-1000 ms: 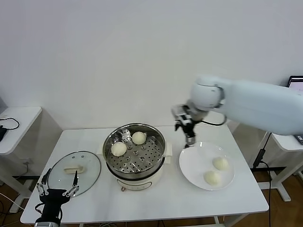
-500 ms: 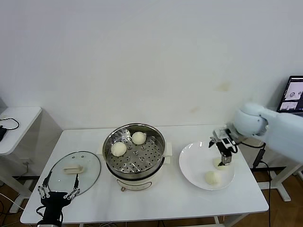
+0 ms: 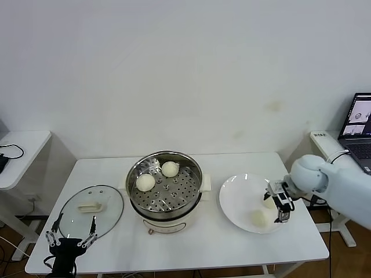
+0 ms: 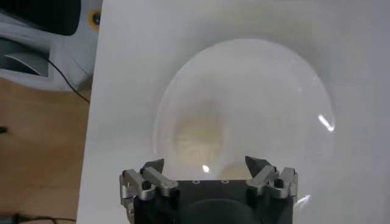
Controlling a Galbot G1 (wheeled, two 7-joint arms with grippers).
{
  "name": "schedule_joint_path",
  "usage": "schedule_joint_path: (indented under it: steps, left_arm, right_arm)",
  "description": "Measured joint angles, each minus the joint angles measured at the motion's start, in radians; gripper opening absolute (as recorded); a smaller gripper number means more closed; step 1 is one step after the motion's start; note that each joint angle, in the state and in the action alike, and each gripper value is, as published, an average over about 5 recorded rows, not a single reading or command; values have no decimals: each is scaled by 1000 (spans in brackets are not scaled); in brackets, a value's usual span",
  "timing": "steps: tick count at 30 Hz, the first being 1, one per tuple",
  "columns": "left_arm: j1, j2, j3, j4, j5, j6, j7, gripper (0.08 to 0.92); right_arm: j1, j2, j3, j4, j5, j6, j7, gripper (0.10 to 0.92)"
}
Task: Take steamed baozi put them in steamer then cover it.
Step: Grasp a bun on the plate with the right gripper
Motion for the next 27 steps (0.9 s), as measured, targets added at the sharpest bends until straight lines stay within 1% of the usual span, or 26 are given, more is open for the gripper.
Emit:
schedule_joint_path:
  steps: [14, 17, 24, 27]
  left_arm:
    - [-9, 2, -7, 17, -4, -1, 3, 823]
    - [-10, 1, -8, 20, -4, -1, 3, 823]
    - [-11, -1, -9, 22, -5, -2, 2, 823]
    - [-11, -2, -8, 22, -5, -2, 2, 823]
  right_arm:
    - [-119, 69, 78, -83, -35, 0, 48, 818]
    - [-127, 84, 84, -98, -38, -2, 48, 792]
    - [-132, 105, 89, -115, -36, -8, 49, 683]
    - [-128, 105, 88, -115, -32, -11, 42, 659]
